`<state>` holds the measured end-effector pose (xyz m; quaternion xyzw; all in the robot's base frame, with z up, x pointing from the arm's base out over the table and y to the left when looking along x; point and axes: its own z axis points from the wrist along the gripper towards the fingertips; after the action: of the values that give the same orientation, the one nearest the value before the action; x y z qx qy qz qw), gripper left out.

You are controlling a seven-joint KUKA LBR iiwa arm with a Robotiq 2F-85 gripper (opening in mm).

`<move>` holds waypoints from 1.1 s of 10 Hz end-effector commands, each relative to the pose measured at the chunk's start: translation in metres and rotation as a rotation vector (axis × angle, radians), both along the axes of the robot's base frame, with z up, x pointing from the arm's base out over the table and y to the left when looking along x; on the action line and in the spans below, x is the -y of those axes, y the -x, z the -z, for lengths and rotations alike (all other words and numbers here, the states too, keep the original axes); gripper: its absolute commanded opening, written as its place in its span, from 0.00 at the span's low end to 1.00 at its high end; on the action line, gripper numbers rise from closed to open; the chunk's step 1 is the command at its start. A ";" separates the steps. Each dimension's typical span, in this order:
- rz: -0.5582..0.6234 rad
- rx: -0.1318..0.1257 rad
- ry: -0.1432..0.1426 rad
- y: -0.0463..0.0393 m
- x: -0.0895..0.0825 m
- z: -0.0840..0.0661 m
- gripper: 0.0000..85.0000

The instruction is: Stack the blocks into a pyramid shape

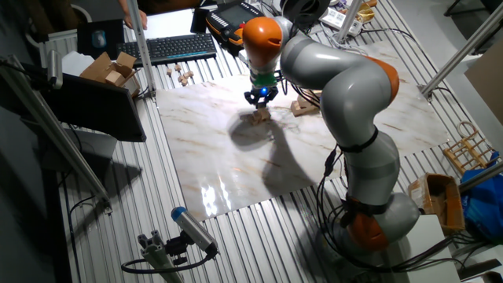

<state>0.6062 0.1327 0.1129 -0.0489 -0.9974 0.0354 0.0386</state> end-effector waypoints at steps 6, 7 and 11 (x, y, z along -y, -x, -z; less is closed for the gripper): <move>-0.179 0.002 -0.056 0.0038 0.006 0.009 0.00; -0.154 0.006 -0.051 0.0043 0.005 0.009 0.00; -0.057 -0.004 -0.062 0.0065 0.004 0.012 0.00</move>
<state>0.5997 0.1286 0.1010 -0.0187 -0.9990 0.0056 0.0410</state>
